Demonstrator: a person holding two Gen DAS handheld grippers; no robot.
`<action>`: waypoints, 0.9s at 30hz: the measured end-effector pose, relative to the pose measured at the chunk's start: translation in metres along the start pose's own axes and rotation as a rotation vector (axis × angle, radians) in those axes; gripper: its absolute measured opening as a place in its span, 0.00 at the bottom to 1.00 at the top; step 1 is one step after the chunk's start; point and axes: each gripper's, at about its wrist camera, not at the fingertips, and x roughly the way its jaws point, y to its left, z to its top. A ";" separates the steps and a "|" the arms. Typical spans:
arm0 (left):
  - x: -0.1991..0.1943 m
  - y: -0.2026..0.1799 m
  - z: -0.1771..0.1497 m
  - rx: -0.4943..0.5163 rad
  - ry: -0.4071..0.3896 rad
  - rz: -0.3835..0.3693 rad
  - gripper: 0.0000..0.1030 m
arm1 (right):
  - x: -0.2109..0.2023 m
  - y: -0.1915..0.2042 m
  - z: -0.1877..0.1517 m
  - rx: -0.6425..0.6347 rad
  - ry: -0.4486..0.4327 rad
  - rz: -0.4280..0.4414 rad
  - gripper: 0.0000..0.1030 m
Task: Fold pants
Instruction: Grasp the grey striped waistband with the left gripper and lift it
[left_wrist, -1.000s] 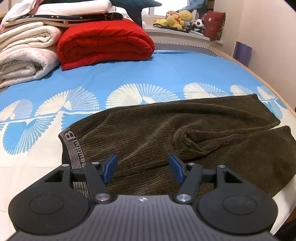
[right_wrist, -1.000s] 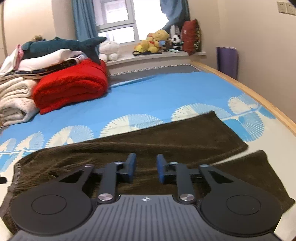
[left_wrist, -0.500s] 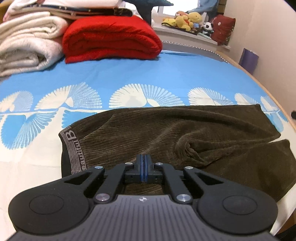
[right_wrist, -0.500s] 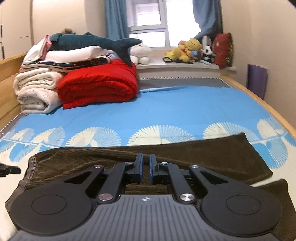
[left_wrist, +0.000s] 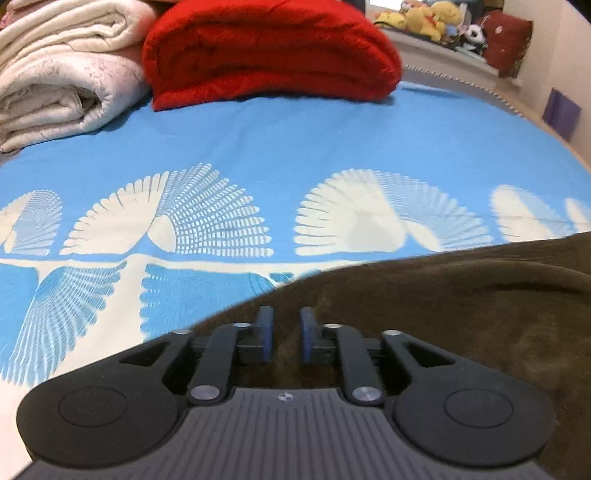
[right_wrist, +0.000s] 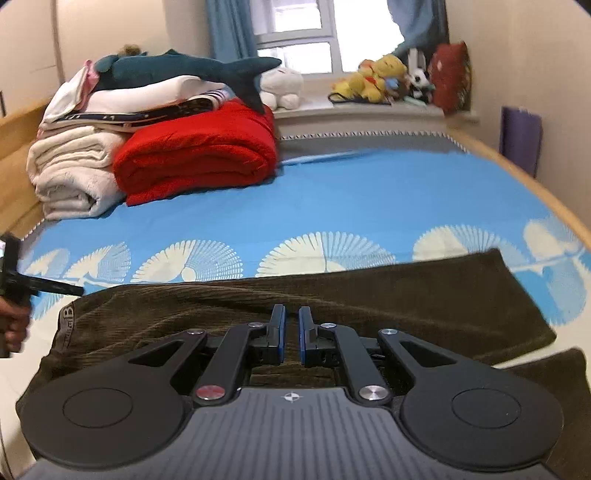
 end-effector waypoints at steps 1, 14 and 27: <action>0.008 0.001 0.003 0.002 -0.002 -0.002 0.41 | 0.001 -0.002 -0.001 -0.012 0.004 -0.005 0.07; 0.034 -0.018 0.021 0.241 0.083 -0.043 0.03 | 0.020 -0.032 0.002 0.022 0.042 -0.029 0.07; -0.215 -0.065 -0.161 0.368 -0.020 -0.206 0.05 | -0.003 -0.046 -0.007 0.120 0.025 -0.067 0.07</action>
